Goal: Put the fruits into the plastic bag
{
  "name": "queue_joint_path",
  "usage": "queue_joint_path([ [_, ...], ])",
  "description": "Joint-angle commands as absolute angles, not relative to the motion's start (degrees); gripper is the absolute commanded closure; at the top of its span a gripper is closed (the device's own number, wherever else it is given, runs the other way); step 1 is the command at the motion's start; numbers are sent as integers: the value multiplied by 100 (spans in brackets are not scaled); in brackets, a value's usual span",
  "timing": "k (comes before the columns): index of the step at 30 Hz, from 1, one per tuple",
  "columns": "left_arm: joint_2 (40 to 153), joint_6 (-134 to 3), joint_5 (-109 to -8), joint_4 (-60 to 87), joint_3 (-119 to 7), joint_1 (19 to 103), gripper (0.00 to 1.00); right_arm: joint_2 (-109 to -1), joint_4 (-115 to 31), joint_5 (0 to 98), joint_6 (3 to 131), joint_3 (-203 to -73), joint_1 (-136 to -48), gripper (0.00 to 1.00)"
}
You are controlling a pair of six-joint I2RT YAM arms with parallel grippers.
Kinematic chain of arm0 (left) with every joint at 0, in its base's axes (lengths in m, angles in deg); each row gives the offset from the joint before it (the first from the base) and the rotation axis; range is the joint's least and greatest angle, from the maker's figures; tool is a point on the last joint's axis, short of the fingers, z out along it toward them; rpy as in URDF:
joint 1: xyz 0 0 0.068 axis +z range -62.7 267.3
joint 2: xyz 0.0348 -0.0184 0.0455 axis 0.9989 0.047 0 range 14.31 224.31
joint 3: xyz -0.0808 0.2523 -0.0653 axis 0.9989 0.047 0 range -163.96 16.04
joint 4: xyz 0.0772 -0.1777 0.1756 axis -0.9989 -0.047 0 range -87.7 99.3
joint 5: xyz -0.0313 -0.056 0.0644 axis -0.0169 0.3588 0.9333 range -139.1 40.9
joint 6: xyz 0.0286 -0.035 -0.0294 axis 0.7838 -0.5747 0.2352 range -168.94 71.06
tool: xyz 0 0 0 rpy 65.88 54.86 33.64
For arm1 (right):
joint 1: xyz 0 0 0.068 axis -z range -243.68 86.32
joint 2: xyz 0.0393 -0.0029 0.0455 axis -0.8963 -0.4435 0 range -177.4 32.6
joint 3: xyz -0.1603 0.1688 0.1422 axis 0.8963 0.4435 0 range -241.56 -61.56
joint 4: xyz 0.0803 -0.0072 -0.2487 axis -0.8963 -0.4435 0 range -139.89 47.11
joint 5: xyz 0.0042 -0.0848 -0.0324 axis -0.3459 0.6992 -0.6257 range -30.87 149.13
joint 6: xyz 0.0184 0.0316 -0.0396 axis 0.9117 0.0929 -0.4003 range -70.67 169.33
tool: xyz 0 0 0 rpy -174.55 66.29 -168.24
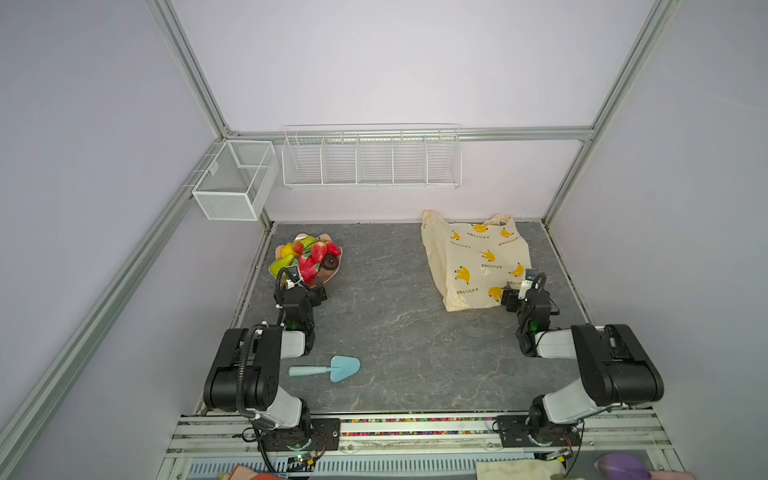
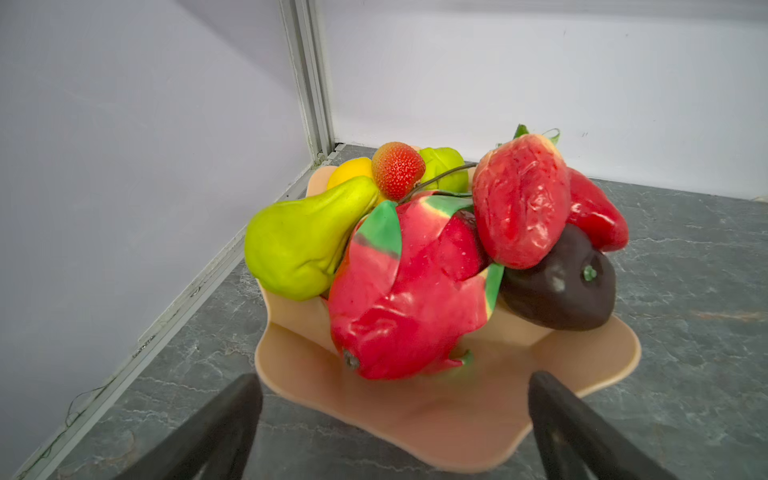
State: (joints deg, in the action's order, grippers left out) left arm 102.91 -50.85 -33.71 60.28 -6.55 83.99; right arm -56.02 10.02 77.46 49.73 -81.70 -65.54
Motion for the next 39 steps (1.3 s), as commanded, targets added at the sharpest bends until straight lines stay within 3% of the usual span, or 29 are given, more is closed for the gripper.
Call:
queue_joint_path([
  [1, 10316, -5107, -3340, 6159, -613, 8417, 1, -5538, 1051, 7719, 4959, -8195, -6561, 12],
  [26, 10231, -4968, -3653, 6194, -567, 8401, 1, -5451, 978, 7743, 4976, -8214, -6561, 12],
  [30, 9757, -4908, -3659, 6055, -444, 8365, 1, -5070, 632, 7758, 4762, -8257, -6725, 12],
  [39, 7697, -4692, -3745, 4263, -479, 7797, 1, -3297, -1920, 7975, 4952, -8818, -7196, 12],
])
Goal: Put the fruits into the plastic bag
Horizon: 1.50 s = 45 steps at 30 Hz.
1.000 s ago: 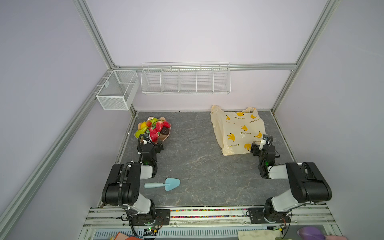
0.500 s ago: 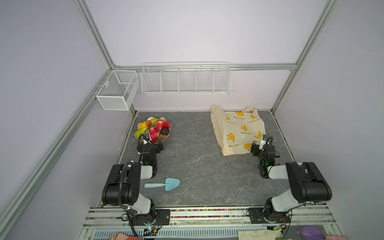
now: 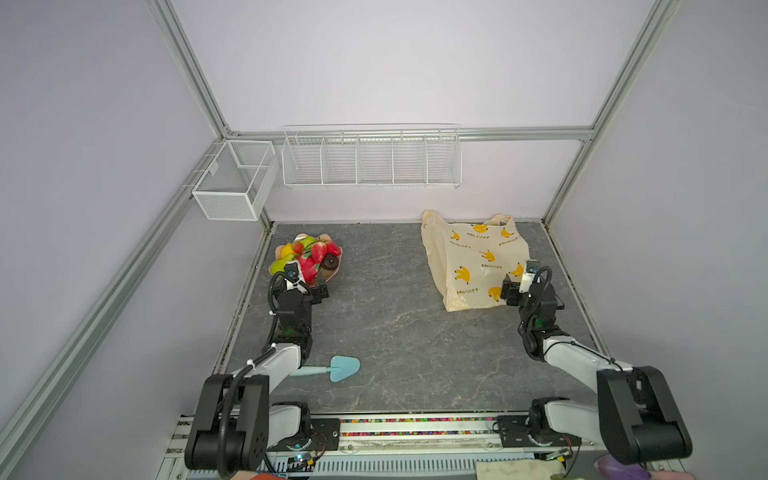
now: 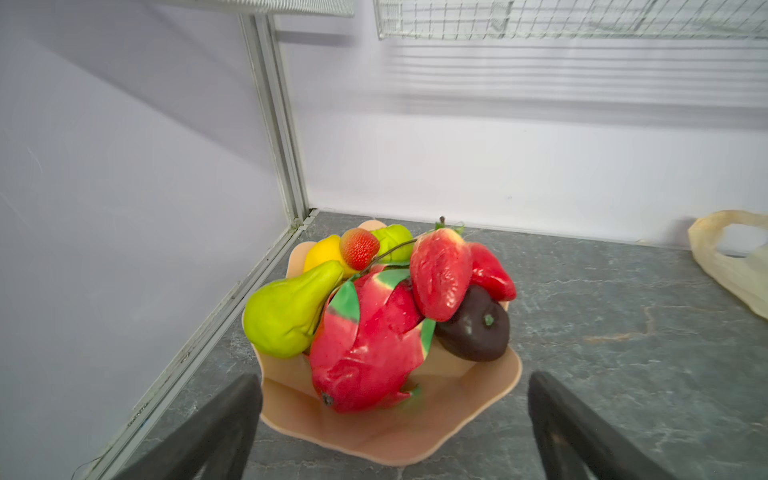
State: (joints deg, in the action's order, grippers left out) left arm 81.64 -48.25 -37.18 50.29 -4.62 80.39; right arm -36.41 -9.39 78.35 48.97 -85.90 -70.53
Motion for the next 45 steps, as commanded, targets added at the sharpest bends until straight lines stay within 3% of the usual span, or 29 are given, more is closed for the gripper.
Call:
queue_joint_path([
  [1, 7414, -4696, -3629, 4063, -460, 7616, 1, -3126, -2240, 8011, 5082, -8918, -7260, 12],
  [10, 5548, -5067, -3539, 2294, -656, 6916, 1, -2316, -4724, 7425, 6085, -9804, -7412, 12],
  [18, 4949, -5381, -4159, 1046, -1040, 6885, 3, -2241, -5720, 6234, 6356, -10285, -7439, 12],
  [29, 5481, -5720, -4522, 12, -1930, 5889, 7, -4749, -6628, 5993, 6264, -12408, -8529, 11],
  [39, 6010, -6357, -4456, -204, -2313, 5425, 8, -7245, -7350, 7608, 6048, -14602, -9290, 0],
  [45, 5969, -6486, -4462, -401, -2368, 5408, 9, -7985, -7457, 8398, 5888, -15204, -9392, 6],
])
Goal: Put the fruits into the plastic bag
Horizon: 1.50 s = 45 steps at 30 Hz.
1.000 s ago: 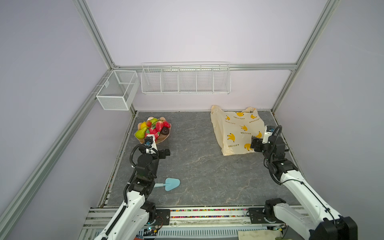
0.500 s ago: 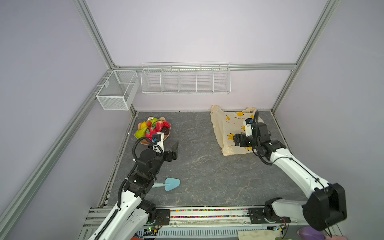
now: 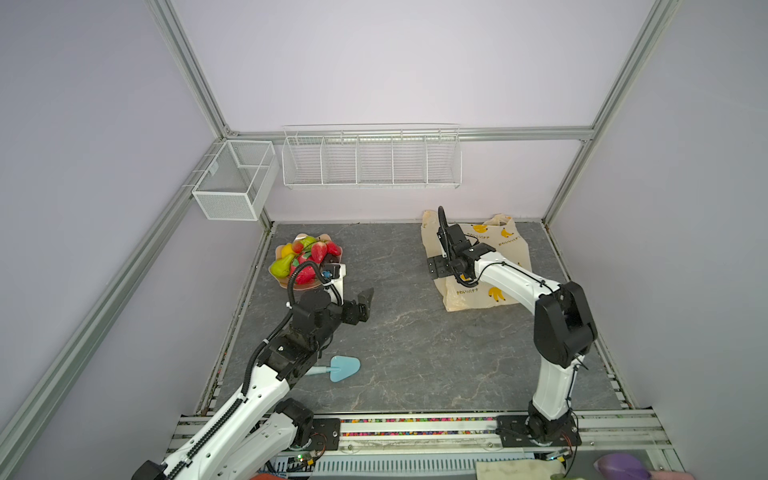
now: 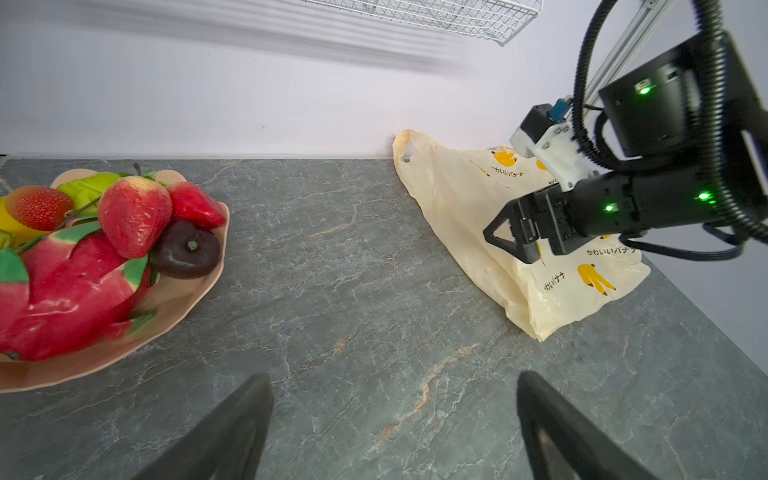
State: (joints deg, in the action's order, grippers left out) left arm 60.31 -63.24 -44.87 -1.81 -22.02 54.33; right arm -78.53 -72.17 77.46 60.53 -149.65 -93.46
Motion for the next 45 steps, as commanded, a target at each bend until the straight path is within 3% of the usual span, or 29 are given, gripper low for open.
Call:
queue_joint_path([
  [1, 5955, -6509, -4459, -438, -2368, 5408, 9, -8069, -7453, 8518, 5831, -15275, -9407, 6],
  [4, 5923, -6563, -4455, -476, -2351, 5402, 10, -8301, -7437, 8695, 5675, -15458, -9429, 15],
  [8, 5987, -6670, -4437, -474, -2392, 5406, 10, -8573, -7452, 8825, 5529, -15625, -9447, 38],
  [15, 6571, -7235, -4394, -756, -2919, 5408, 11, -8344, -7211, 9093, 5228, -15210, -9503, 94],
  [21, 7326, -7786, -4185, -1050, -3546, 5408, 16, -7375, -6602, 9113, 4846, -14034, -9611, 94],
  [30, 8222, -8691, -3757, -1436, -4432, 5561, 18, -4913, -5530, 8072, 3431, -11350, -10334, 94],
  [39, 9026, -8932, -4026, -1886, -5061, 6149, 20, -2491, -6252, 6512, 1957, -9706, -10803, 94],
  [45, 9753, -8630, -4862, -2018, -5302, 6189, 30, -1468, -6772, 6641, 843, -9217, -10751, 94],
])
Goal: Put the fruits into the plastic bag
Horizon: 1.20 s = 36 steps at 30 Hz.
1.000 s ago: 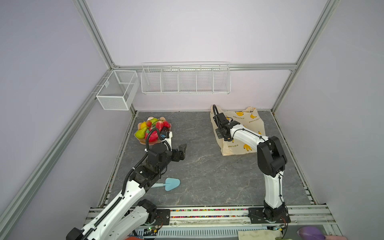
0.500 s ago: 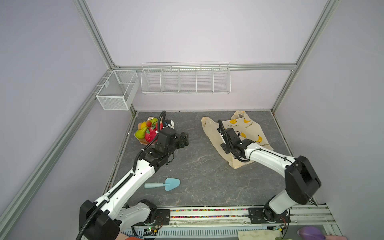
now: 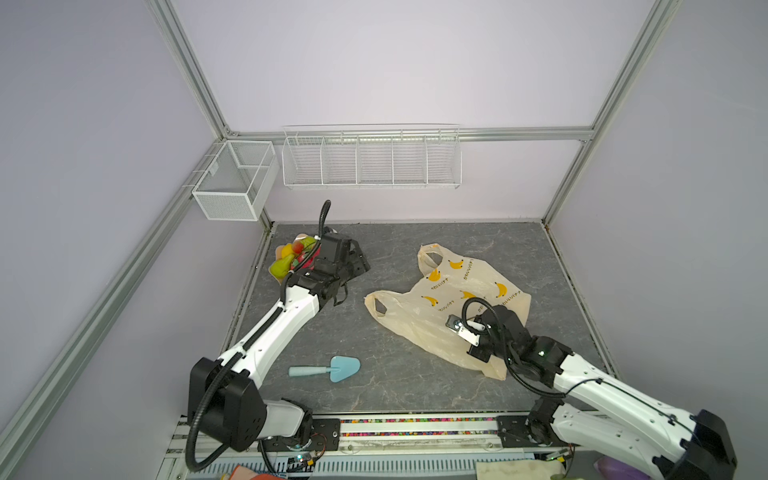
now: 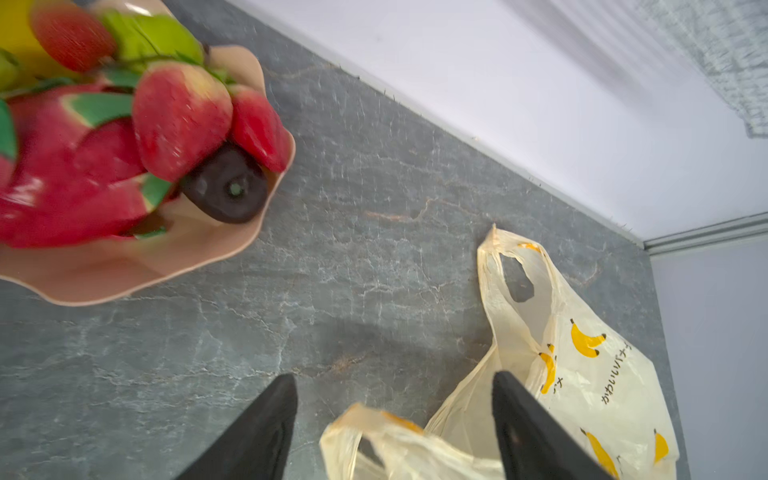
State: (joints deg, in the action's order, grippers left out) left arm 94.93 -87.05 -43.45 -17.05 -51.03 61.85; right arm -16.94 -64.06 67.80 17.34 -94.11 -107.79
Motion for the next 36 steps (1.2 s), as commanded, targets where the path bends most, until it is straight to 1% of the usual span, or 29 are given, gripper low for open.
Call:
queue_joint_path([
  [1, 9852, -8623, -4956, -2102, -5313, 6188, 34, -1406, -6923, 6636, 632, -9168, -10696, 94],
  [4, 10060, -8750, -5533, -1844, -5033, 6167, 45, -1313, -7337, 6643, 345, -9078, -10456, 94],
  [9, 10328, -8746, -5826, -1493, -4622, 5662, 50, -989, -7380, 6663, -120, -8865, -9785, 94],
  [11, 10453, -8873, -6120, -1235, -4444, 5472, 52, -891, -7353, 6512, -445, -8785, -9476, 94],
  [13, 10546, -8945, -6203, -1123, -4327, 5254, 53, -966, -7316, 6400, -579, -8824, -9150, 94],
  [15, 10604, -8971, -6289, -1019, -4248, 5025, 54, -1111, -7205, 6319, -690, -8828, -8778, 91],
  [18, 10687, -9016, -6466, -785, -4162, 4717, 54, -1276, -6945, 6153, -816, -8905, -8190, 84],
  [19, 10735, -9016, -6523, -726, -4161, 4615, 54, -1326, -6860, 6100, -779, -8989, -8023, 75],
  [21, 10853, -9016, -6677, -591, -4188, 4443, 54, -1417, -6703, 5997, -640, -9167, -7712, 51],
  [22, 10914, -9003, -6752, -516, -4211, 4363, 54, -1453, -6661, 5952, -585, -9249, -7585, 36],
  [23, 10971, -8949, -6841, -461, -4259, 4279, 55, -1483, -6576, 5975, -517, -9319, -7415, 28],
  [26, 11094, -8759, -7018, -467, -4471, 4123, 55, -1522, -6449, 5947, 49, -9740, -7131, 21],
  [27, 11109, -8728, -7119, -392, -4493, 4093, 55, -1501, -6455, 5809, 299, -9909, -7045, 18],
  [30, 11193, -8604, -7527, -146, -4577, 3999, 55, -1483, -6442, 5329, 1323, -10362, -6939, 7],
  [33, 11265, -8464, -7836, 9, -4699, 3900, 55, -1650, -6577, 4815, 2467, -10874, -6939, 2],
  [36, 11246, -8411, -8020, 138, -4733, 3881, 54, -1850, -6482, 4615, 3641, -11151, -6939, 1],
])
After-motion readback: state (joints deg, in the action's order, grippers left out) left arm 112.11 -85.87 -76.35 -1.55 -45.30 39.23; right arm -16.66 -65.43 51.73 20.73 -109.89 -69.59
